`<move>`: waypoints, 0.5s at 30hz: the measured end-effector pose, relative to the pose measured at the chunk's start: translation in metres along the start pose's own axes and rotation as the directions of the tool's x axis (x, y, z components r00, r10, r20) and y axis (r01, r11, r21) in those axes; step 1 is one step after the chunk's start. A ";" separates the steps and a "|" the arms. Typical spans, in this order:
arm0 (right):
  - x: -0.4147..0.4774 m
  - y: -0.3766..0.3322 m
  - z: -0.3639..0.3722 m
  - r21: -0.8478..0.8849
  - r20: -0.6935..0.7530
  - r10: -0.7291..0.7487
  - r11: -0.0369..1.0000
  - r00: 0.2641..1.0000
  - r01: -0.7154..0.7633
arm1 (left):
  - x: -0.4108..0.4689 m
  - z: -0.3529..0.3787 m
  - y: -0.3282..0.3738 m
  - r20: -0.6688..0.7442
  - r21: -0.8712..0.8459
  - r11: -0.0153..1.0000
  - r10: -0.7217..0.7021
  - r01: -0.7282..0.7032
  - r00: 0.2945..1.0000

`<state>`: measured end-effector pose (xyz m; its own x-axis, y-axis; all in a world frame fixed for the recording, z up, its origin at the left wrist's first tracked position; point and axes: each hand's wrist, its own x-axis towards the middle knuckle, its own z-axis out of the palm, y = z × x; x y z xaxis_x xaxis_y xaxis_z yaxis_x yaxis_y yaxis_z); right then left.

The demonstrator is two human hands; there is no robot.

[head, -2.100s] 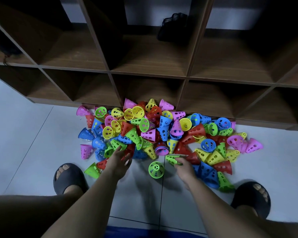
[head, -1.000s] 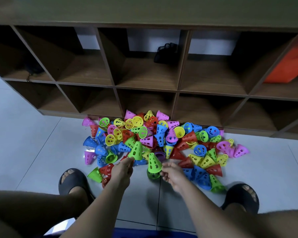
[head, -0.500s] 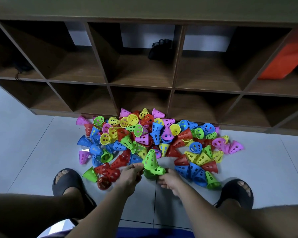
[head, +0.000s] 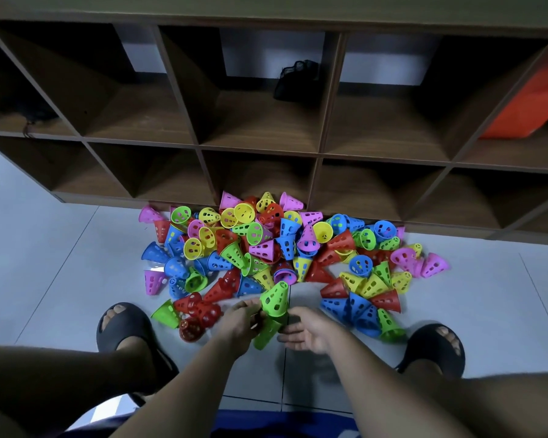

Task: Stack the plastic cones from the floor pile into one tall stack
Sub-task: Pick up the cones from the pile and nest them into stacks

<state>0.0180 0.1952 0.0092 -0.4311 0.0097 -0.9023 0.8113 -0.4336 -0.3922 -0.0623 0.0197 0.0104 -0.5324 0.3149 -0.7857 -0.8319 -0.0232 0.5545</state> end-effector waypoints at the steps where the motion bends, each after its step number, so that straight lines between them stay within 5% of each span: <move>1: 0.000 0.003 0.000 0.024 -0.006 -0.003 1.000 1.000 0.003 | -0.001 0.001 -0.003 0.007 -0.023 1.000 -0.015 0.015 1.000; 7: 0.003 0.011 -0.001 0.010 -0.047 -0.047 0.999 0.998 0.048 | -0.013 0.020 0.005 0.064 -0.127 0.990 -0.056 0.064 0.996; 12: -0.004 0.009 0.000 0.246 0.202 -0.031 0.969 0.979 -0.020 | -0.017 0.027 0.007 0.126 -0.203 0.974 -0.072 0.097 0.989; 15: -0.002 0.009 0.007 0.251 0.188 -0.076 0.968 0.979 0.026 | -0.015 0.024 0.003 0.138 -0.194 0.972 -0.103 0.129 0.985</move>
<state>0.0230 0.1849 0.0092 -0.5578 -0.1274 -0.8201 0.6743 -0.6458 -0.3583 -0.0534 0.0374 0.0307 -0.4169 0.4433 -0.7935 -0.9081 -0.1663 0.3842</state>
